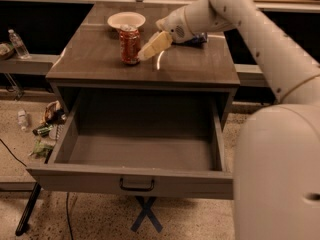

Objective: Pick coke can from top drawer and place on counter

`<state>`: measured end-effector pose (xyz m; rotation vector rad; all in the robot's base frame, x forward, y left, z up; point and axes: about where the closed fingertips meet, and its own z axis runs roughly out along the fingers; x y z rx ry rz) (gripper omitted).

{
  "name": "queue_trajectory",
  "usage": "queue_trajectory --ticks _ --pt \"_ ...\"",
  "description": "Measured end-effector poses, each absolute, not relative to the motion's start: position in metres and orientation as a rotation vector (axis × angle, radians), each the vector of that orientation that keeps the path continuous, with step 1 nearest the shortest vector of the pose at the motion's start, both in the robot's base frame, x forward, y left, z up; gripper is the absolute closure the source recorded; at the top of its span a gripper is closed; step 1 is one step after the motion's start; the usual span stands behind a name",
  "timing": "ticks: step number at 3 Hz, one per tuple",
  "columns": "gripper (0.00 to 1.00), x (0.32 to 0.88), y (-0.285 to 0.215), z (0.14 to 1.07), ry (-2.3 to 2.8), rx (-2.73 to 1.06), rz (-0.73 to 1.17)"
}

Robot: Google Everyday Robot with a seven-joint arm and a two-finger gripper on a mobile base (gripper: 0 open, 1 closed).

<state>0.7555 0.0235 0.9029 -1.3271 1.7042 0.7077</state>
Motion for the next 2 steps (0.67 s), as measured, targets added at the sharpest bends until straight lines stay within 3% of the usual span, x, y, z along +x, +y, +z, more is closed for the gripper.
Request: queue_trajectory --ticks 1,2 --pt "0.0 0.7183 -0.0634 0.9236 1.789 -1.19 0.576" --pt "0.0 0.721 -0.0535 0.9159 1.789 -1.207 0.597"
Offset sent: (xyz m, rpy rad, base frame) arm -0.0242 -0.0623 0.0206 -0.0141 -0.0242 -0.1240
